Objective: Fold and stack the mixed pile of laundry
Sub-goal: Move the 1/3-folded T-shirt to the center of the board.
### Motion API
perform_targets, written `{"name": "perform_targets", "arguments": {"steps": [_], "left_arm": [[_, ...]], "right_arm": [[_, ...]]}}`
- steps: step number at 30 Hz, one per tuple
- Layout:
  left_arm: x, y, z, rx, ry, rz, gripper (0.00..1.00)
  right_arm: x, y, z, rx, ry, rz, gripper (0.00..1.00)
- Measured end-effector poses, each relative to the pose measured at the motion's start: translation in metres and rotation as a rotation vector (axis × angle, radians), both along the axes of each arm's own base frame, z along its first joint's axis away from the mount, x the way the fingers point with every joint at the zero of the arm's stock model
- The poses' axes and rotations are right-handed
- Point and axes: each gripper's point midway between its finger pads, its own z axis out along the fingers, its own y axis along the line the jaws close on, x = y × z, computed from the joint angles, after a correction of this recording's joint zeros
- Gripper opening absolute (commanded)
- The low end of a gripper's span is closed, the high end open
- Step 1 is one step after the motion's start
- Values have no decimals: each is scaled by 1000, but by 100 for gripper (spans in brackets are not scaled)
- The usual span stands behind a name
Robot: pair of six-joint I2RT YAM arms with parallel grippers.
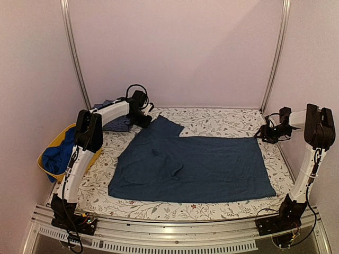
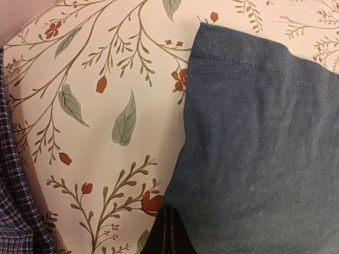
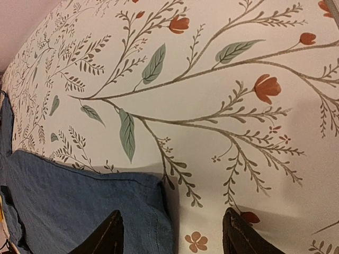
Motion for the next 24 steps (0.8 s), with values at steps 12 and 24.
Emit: {"name": "perform_targets", "arguments": {"steps": [12,24], "left_arm": [[0,-3,-1,-29,0,-4,16],[-11,-2,3,-126,28,29,57]], "right_arm": [[7,6,-2,-24,-35,61,55],[28,31,-11,-100,-63,142,31]]}}
